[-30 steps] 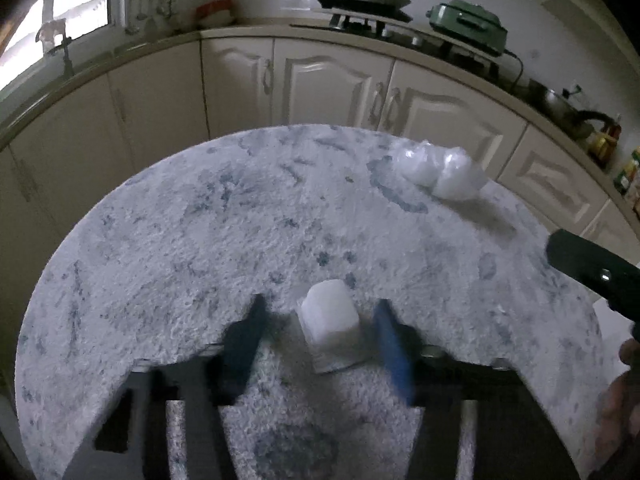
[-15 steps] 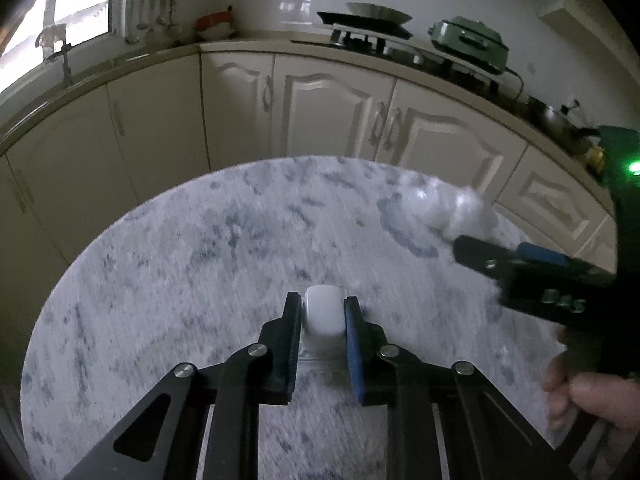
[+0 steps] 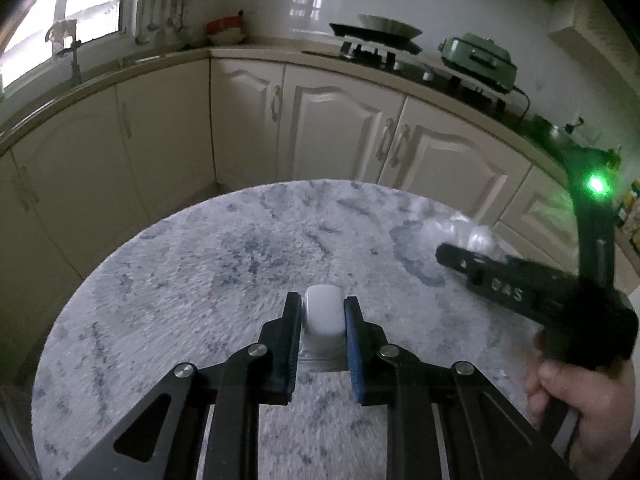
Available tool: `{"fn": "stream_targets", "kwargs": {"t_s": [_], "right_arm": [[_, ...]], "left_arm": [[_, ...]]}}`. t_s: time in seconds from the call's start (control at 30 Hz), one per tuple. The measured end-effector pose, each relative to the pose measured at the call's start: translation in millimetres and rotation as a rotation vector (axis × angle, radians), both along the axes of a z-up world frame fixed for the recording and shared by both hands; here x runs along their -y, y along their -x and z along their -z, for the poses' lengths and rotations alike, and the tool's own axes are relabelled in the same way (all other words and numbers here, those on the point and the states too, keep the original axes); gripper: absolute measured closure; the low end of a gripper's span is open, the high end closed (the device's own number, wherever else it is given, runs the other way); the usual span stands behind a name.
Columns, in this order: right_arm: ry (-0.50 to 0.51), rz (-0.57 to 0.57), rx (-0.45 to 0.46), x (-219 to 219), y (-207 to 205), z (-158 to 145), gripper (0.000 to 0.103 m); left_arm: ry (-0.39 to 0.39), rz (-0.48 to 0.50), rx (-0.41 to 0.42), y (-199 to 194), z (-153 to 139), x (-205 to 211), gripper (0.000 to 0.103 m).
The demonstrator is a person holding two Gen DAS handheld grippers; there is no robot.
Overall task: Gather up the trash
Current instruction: 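Grasp the white tissue piece with the left tool while the right tool grasps the clear bag, then carry both items to the blue bin and open both tools over it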
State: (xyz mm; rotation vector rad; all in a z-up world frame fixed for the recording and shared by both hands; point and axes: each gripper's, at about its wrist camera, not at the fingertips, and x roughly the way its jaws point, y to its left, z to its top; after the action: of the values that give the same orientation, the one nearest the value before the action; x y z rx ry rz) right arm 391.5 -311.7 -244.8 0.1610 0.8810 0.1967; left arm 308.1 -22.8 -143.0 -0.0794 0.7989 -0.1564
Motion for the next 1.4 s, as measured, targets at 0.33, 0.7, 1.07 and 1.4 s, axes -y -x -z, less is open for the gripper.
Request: {"fn": "stream_targets", "kwargs": {"t_s": [0.33,0.7,1.07,1.4], "right_arm": [[-0.036,0.015,0.082,11.4,116.8,-54.5,0.059],[-0.055,0.088,0.223,50.3,235.2,-121.3,0.059],[-0.047,0.216,0.333,115.8,309.9,-160.7,0.059],[-0.035,0.363,0.387,179.8,362.2,-175.3,0.059]], "left_arm": [[0.035,0.041,0.071,72.1,-40.2,4.1,0.086],[0.050,0.139,0.209,173.7,-94.8,38.2,0.086],[0.043,0.278,0.291,238.3,-123.8,107.4,0.086],[0.037,0.432,0.331,268.7,-139.2,175.2,0.086]]}}
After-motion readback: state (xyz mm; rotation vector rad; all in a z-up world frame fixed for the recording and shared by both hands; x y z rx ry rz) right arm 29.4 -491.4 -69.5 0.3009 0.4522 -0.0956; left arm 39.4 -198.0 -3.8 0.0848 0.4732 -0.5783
